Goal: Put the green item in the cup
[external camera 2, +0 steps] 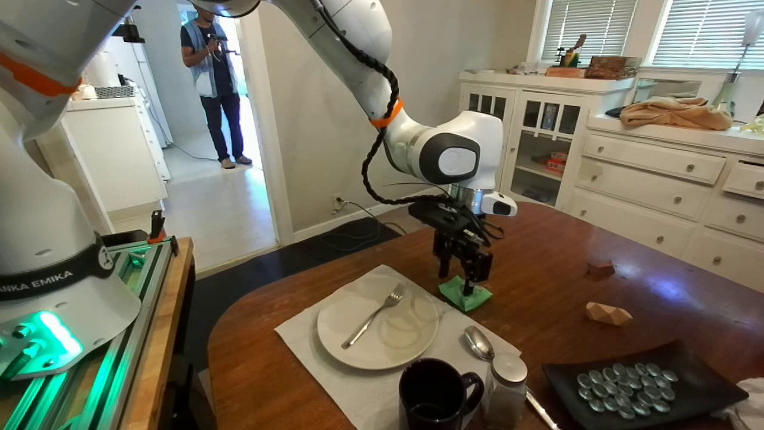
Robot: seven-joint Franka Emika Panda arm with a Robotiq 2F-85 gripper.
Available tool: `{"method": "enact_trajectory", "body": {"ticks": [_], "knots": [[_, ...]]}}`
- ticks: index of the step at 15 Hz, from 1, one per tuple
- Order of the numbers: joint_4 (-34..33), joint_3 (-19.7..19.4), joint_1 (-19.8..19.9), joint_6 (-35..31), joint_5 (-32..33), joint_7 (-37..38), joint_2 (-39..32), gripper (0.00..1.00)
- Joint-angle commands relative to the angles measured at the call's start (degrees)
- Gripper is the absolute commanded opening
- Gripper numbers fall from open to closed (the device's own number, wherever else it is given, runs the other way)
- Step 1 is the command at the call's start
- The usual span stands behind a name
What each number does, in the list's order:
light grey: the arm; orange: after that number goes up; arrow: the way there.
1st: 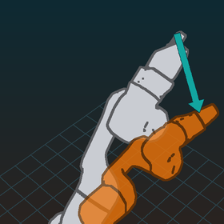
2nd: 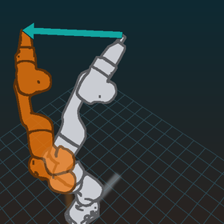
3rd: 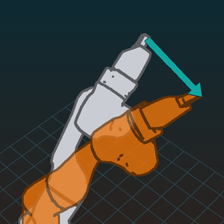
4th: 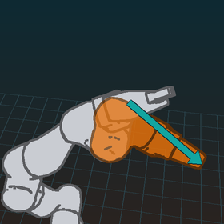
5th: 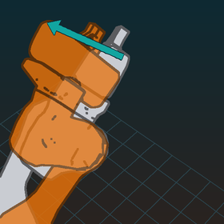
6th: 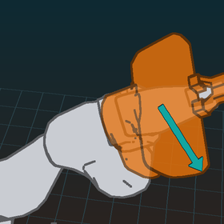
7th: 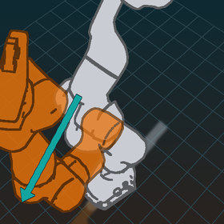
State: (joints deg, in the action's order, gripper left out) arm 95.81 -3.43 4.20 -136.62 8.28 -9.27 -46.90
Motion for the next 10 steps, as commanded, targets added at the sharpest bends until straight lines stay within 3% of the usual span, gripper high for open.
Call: {"method": "enact_trajectory", "body": {"ticks": [1, 8, 10], "knots": [[-3.36, -0.39, -0.35, -0.05, 0.48, 0.9, -2.74, 0.57], [-4.88, -0.95, -0.42, -0.01, 0.64, 1.22, -3.17, 0.03], [-5.11, -1.26, -0.57, 0.71, 0.63, 1.75, -2.62, 0.0]]}}
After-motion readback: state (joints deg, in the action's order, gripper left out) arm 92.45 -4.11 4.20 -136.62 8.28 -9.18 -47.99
